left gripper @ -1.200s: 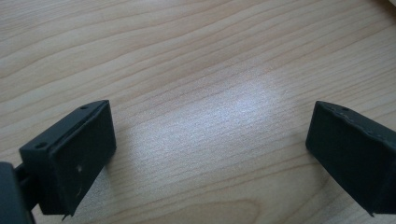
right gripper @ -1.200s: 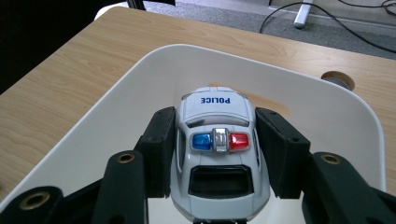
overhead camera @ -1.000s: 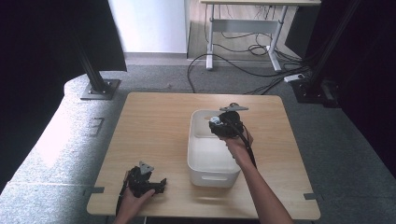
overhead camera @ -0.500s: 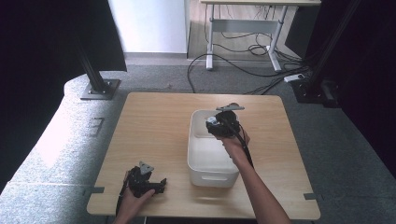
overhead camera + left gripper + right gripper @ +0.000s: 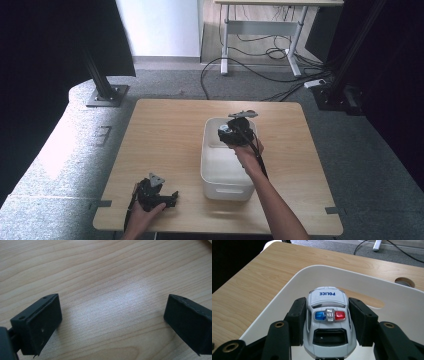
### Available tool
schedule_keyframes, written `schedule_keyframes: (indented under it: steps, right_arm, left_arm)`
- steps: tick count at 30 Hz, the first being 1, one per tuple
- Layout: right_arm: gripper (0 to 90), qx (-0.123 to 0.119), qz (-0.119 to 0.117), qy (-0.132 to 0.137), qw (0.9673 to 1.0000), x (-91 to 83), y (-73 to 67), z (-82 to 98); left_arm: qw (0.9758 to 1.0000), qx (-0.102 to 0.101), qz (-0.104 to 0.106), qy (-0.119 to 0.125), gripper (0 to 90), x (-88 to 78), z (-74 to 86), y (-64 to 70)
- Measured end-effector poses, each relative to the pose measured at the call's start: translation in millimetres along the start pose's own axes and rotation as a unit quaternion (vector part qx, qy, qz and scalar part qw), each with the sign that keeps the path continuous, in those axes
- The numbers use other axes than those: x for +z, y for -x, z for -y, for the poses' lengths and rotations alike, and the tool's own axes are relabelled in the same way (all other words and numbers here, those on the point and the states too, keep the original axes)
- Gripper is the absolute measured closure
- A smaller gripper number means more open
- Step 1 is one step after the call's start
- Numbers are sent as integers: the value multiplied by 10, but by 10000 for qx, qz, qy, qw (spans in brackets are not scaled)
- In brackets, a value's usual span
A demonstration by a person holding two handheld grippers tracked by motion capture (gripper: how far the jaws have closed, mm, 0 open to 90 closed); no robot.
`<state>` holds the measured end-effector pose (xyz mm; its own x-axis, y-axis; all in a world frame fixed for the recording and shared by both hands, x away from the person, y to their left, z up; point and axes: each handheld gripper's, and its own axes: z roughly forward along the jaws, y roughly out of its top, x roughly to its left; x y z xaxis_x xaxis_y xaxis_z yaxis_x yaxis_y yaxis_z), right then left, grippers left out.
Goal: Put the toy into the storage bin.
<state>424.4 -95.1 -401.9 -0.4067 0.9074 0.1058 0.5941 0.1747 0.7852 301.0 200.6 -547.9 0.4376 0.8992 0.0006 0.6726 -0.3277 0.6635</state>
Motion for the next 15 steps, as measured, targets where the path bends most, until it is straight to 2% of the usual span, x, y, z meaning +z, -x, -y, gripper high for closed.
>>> schedule_keyframes:
  steps: [15]
  right_arm:
    - [500,38,39,2,10000,58,-54,-53]
  left_arm:
    - [10000,5,2,-1,16,-2,1,2]
